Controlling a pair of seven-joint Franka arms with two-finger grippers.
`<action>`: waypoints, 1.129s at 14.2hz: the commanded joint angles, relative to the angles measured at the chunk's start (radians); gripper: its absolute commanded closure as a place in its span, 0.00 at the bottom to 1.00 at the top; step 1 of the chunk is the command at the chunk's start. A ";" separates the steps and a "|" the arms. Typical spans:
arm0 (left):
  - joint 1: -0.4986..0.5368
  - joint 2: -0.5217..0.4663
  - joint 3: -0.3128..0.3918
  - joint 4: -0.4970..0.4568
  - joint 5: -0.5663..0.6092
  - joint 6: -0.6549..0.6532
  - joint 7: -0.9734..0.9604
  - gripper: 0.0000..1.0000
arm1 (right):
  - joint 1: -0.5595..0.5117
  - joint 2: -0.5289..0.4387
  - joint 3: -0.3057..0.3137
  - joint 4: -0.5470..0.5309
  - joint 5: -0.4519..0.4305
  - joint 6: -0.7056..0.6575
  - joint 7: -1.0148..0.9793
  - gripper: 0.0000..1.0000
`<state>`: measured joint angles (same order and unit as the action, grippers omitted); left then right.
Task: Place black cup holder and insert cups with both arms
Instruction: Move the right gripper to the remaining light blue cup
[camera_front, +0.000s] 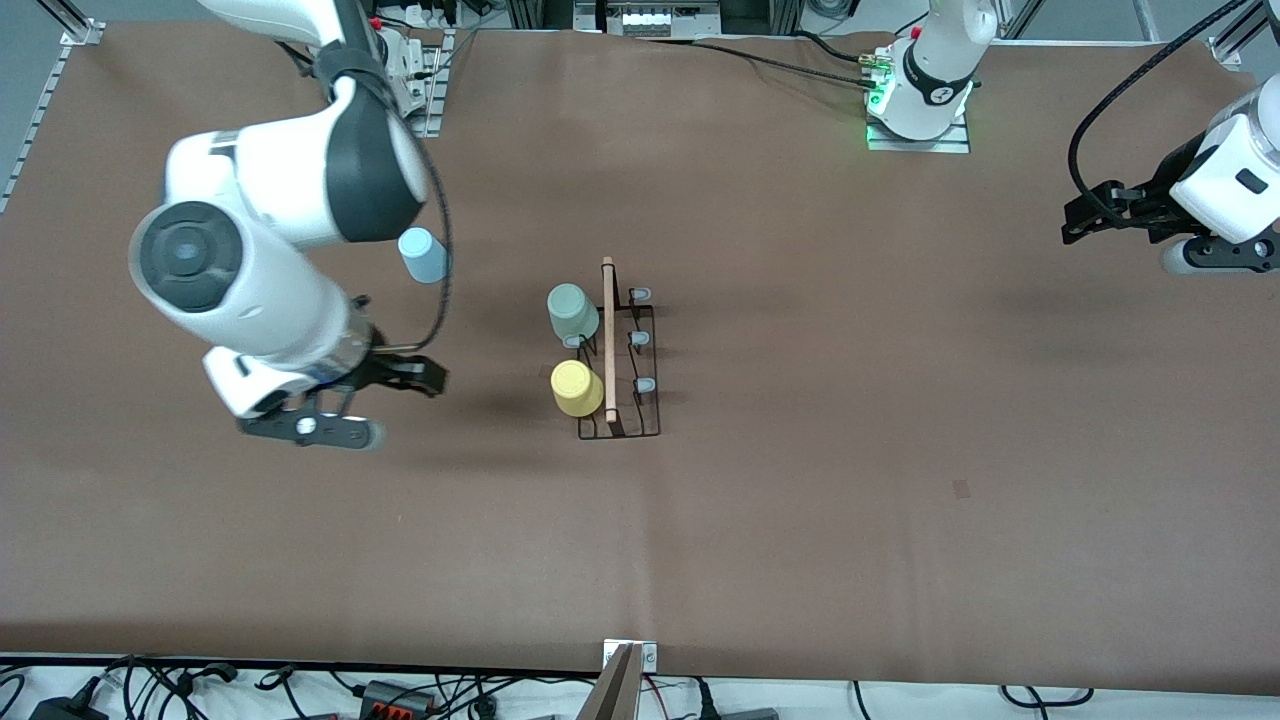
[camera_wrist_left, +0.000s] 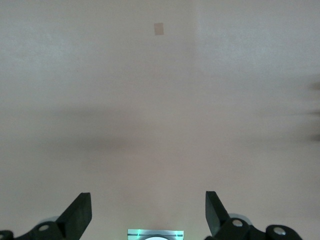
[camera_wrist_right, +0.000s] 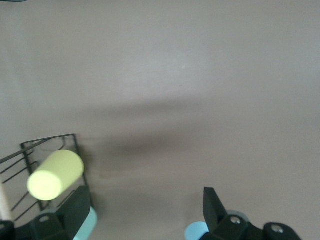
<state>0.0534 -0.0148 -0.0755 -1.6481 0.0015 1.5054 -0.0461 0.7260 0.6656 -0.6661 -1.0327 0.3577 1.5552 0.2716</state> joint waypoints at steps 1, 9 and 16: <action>0.008 0.003 0.000 0.011 -0.011 -0.014 0.028 0.00 | -0.007 -0.029 -0.023 -0.020 -0.003 -0.009 -0.080 0.00; 0.009 0.003 0.000 0.011 -0.011 -0.014 0.028 0.00 | -0.395 -0.236 0.412 -0.160 -0.234 0.106 -0.089 0.00; 0.009 0.004 0.000 0.011 -0.011 -0.016 0.028 0.00 | -0.723 -0.408 0.642 -0.313 -0.344 0.114 -0.230 0.00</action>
<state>0.0542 -0.0139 -0.0744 -1.6481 0.0015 1.5053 -0.0461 0.0497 0.3089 -0.0553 -1.2909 0.0283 1.6574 0.0811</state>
